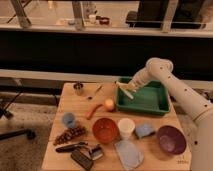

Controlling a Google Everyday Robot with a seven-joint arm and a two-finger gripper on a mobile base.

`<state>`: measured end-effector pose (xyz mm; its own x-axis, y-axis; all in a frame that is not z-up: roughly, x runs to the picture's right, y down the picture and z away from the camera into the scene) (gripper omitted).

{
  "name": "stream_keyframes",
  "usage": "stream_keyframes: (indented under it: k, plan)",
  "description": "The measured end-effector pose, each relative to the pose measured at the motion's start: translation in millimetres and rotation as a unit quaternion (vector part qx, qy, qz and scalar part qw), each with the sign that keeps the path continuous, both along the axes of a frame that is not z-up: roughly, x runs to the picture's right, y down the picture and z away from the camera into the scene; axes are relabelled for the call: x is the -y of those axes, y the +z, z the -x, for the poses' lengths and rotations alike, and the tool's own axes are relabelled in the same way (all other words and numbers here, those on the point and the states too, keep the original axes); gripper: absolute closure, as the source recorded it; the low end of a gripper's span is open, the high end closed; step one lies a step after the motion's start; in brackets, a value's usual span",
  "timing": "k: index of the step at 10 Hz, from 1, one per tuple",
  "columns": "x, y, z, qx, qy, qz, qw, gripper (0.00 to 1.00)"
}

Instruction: Place banana in tray

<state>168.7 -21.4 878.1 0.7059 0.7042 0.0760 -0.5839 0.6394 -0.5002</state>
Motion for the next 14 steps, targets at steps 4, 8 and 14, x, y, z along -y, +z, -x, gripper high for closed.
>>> stream_keyframes:
  k: [4,8,14]
  plan:
    - [-10.9,8.4,-37.3,-0.013,0.019,0.016,0.9996,1.00]
    - [-21.3,9.6,-57.8,0.003,0.013,0.015,0.9998,0.95]
    - [-23.4,-0.4,-46.1,0.041,-0.021,-0.003,0.9989,0.35]
